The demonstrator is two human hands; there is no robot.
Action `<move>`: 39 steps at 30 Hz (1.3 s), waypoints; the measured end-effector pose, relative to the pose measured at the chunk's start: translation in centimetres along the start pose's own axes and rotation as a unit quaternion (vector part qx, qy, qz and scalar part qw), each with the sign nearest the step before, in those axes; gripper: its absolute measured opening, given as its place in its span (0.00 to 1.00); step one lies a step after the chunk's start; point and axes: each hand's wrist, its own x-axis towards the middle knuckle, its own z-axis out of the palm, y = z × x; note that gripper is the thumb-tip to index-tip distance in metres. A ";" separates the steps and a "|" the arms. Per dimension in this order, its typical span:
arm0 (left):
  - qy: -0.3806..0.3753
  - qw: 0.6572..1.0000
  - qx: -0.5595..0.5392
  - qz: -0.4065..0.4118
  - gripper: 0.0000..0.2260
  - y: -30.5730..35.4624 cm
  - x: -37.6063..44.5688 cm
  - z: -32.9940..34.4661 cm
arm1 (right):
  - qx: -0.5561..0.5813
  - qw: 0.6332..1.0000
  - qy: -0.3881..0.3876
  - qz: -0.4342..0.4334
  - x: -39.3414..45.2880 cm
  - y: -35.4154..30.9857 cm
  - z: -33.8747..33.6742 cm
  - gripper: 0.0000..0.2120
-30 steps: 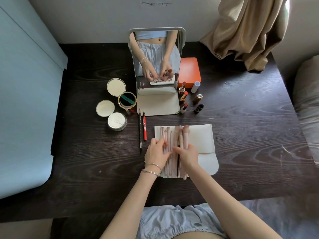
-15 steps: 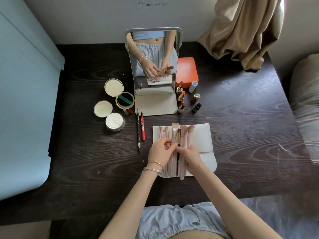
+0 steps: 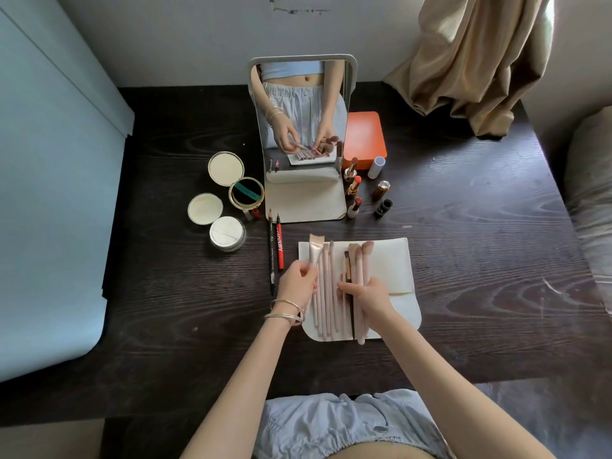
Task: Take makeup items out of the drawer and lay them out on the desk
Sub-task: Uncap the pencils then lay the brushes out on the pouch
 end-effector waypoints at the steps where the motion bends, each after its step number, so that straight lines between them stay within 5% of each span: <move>1: -0.004 1.000 0.020 -0.004 0.07 -0.3 0.1 0.0 | -0.025 1.000 0.009 -0.014 -0.1 -0.1 0.2 0.06; 7: 0.012 0.999 -0.002 -0.038 0.03 -0.5 0.0 0.3 | -0.102 0.991 0.042 -0.079 -0.5 -0.2 0.7 0.06; 13: 0.013 0.997 0.066 -0.036 0.02 -0.6 0.2 0.3 | -0.084 0.991 0.065 -0.076 -0.1 0.1 0.7 0.08; 27: -0.027 0.999 -0.028 -0.035 0.05 -0.7 -0.4 0.9 | -0.070 0.992 0.056 -0.087 -0.1 0.4 -0.4 0.06; 33: -0.031 0.998 -0.040 -0.042 0.05 -0.9 -0.5 1.0 | -0.049 0.990 0.085 -0.098 -0.3 0.8 -0.6 0.16; 39: -0.030 0.998 -0.042 -0.037 0.04 -0.8 -0.6 1.1 | -0.062 0.987 0.106 -0.106 -0.5 0.7 -0.8 0.11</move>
